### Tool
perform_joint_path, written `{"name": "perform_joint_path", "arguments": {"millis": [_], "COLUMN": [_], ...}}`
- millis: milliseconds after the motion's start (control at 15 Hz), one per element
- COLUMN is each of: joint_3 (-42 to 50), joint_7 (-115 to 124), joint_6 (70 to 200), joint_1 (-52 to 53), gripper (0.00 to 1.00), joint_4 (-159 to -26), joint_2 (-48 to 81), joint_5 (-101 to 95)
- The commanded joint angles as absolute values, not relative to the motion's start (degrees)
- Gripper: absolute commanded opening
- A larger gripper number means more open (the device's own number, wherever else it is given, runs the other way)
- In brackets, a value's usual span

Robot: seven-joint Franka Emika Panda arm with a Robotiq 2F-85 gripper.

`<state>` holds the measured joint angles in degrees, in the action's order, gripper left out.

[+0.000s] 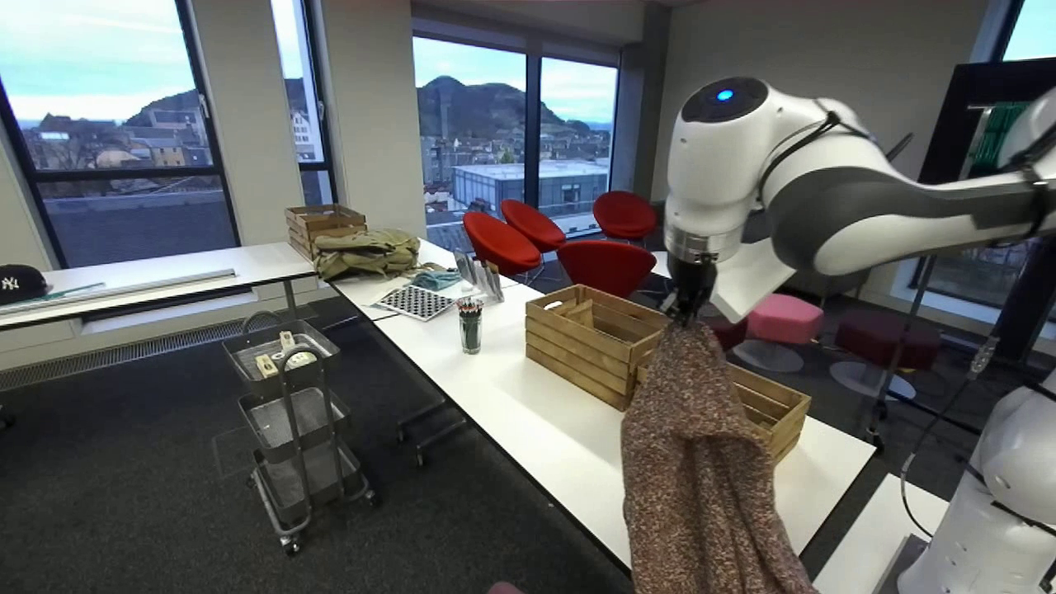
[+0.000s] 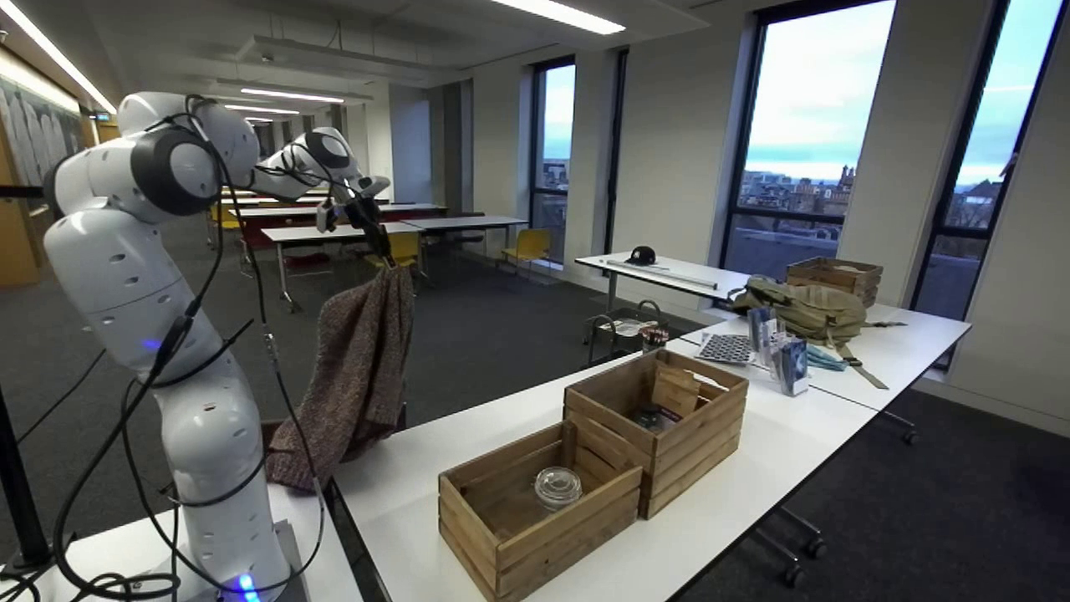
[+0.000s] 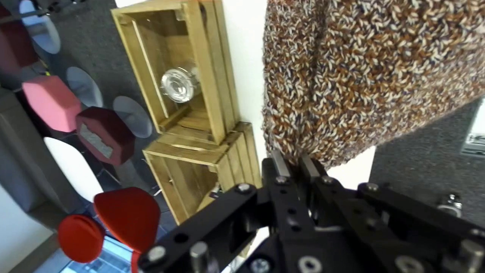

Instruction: Put the fleece on the table

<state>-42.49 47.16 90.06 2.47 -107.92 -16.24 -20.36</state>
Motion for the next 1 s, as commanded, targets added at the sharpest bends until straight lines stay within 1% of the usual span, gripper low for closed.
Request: {"name": "perform_joint_path", "arguments": {"millis": [0,133,333,733,933], "joint_3": [-36.2,-31.9,-26.5,-19.4,-16.0], "joint_7": [44.3,42.9,42.2,41.1,41.0], "joint_6": [101.7,107.1,111.2,123.0,126.3], "joint_1": [4.7,5.6,7.6,12.0,12.7], "gripper": [0.02,0.02,0.02,0.02,0.02], "joint_4": [-109.9,-112.1,-113.6,-114.4,-117.9], "joint_2": [-9.7,-7.6,-3.6,7.3,6.7], "joint_5": [-22.2,-20.9,-20.9,-21.4,-19.8]}}
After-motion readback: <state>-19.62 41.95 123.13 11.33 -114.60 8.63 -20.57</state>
